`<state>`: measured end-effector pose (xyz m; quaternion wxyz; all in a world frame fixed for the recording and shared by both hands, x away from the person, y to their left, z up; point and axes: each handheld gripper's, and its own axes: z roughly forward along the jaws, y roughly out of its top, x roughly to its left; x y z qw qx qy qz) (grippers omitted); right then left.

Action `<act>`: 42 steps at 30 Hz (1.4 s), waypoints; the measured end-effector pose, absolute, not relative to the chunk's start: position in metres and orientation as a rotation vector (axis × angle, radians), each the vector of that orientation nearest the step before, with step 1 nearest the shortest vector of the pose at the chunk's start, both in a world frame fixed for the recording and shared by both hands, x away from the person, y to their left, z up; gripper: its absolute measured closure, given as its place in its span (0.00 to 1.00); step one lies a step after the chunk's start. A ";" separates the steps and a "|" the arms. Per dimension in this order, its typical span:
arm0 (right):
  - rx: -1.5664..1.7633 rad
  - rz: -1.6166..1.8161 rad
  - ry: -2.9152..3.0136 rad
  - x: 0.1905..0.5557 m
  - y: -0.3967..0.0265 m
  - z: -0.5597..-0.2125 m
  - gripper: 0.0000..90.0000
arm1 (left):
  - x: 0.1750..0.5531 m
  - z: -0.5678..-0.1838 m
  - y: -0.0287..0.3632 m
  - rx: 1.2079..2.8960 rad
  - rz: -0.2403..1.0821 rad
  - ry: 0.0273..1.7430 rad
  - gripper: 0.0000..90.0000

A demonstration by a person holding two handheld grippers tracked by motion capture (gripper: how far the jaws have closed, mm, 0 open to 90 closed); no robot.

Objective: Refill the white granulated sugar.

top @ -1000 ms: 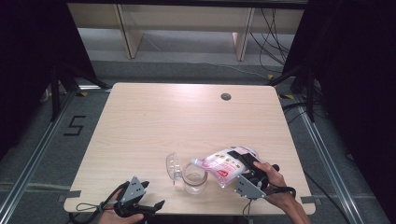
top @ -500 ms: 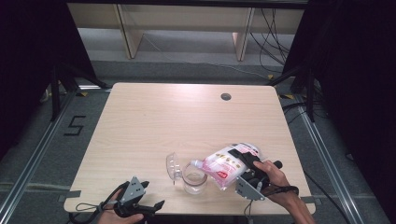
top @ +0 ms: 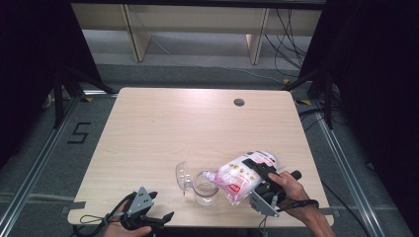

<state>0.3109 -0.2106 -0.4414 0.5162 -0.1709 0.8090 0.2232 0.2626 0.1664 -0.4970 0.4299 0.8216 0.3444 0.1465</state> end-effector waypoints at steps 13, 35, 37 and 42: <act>-0.524 0.406 1.872 0.303 -0.209 -0.434 0.56 | 0.262 -0.496 0.167 2.060 0.369 0.860 0.17; -0.624 0.228 1.800 0.298 -0.202 -0.435 0.56 | 0.263 -0.498 0.166 2.045 0.372 0.857 0.17; -0.587 0.241 1.820 0.298 -0.203 -0.436 0.56 | 0.263 -0.496 0.167 2.062 0.379 0.853 0.17; -0.605 0.212 1.802 0.296 -0.202 -0.433 0.57 | 0.262 -0.496 0.167 2.054 0.373 0.862 0.17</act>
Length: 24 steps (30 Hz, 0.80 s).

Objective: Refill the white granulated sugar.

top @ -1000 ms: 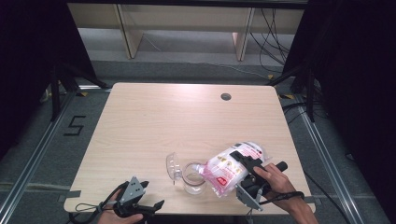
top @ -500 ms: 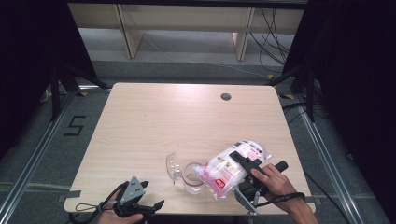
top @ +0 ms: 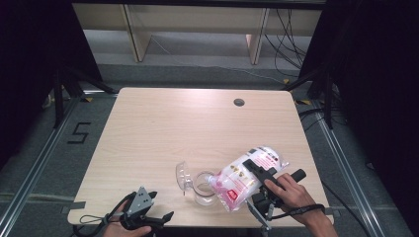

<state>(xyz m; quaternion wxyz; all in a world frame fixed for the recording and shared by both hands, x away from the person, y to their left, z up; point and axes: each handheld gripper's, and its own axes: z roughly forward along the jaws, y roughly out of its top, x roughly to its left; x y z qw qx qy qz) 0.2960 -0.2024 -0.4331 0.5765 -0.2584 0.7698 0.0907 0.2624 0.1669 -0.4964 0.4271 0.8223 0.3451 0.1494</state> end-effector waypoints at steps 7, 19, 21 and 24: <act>-0.624 0.170 1.789 0.295 -0.202 -0.432 0.57 | 0.263 -0.496 0.167 2.062 0.381 0.853 0.17; -0.634 0.115 1.774 0.292 -0.199 -0.433 0.57 | 0.263 -0.498 0.166 2.044 0.375 0.858 0.17; -0.635 0.127 1.763 0.292 -0.200 -0.435 0.57 | 0.263 -0.498 0.166 2.042 0.376 0.859 0.17; -0.645 0.118 1.763 0.292 -0.199 -0.433 0.57 | 0.263 -0.498 0.166 2.042 0.376 0.859 0.17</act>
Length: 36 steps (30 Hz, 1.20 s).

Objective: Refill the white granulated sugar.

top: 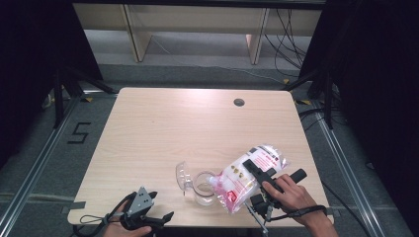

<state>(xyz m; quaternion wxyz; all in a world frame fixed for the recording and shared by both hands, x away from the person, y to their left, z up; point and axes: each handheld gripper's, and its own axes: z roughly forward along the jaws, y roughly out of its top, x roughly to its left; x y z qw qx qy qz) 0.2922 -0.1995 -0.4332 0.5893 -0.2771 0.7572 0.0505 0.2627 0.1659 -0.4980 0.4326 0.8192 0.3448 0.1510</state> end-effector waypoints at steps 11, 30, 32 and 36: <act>-0.654 0.096 1.757 0.292 -0.200 -0.432 0.57 | 0.263 -0.497 0.167 2.064 0.380 0.856 0.17; -0.718 0.043 1.719 0.291 -0.197 -0.430 0.58 | 0.263 -0.497 0.167 2.076 0.383 0.846 0.17; -0.715 0.033 1.727 0.290 -0.196 -0.429 0.58 | 0.263 -0.498 0.167 2.065 0.381 0.850 0.17; -0.717 0.040 1.715 0.290 -0.196 -0.429 0.58 | 0.263 -0.498 0.167 2.074 0.388 0.847 0.17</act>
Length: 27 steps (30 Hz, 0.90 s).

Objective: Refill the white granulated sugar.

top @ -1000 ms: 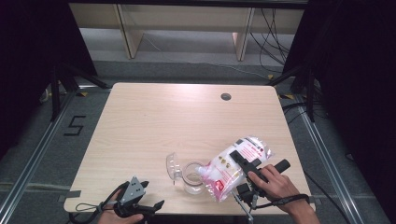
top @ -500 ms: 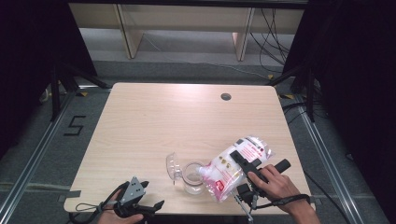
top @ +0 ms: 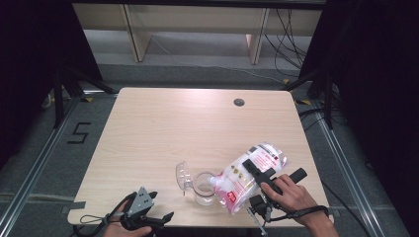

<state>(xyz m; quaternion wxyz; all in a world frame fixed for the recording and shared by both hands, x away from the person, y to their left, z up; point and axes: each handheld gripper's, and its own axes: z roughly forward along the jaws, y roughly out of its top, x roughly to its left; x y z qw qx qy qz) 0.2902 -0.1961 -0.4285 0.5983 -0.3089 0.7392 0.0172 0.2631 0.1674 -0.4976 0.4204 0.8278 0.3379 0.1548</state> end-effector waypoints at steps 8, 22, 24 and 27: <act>-0.720 0.030 1.730 0.290 -0.194 -0.429 0.58 | 0.263 -0.498 0.166 2.058 0.384 0.857 0.17; -0.731 -0.029 1.695 0.287 -0.192 -0.428 0.59 | 0.263 -0.497 0.167 2.078 0.383 0.843 0.17; -0.740 -0.044 1.695 0.287 -0.192 -0.428 0.59 | 0.263 -0.498 0.166 2.057 0.376 0.857 0.17; -0.739 -0.029 1.694 0.287 -0.191 -0.430 0.59 | 0.264 -0.497 0.167 2.066 0.391 0.827 0.17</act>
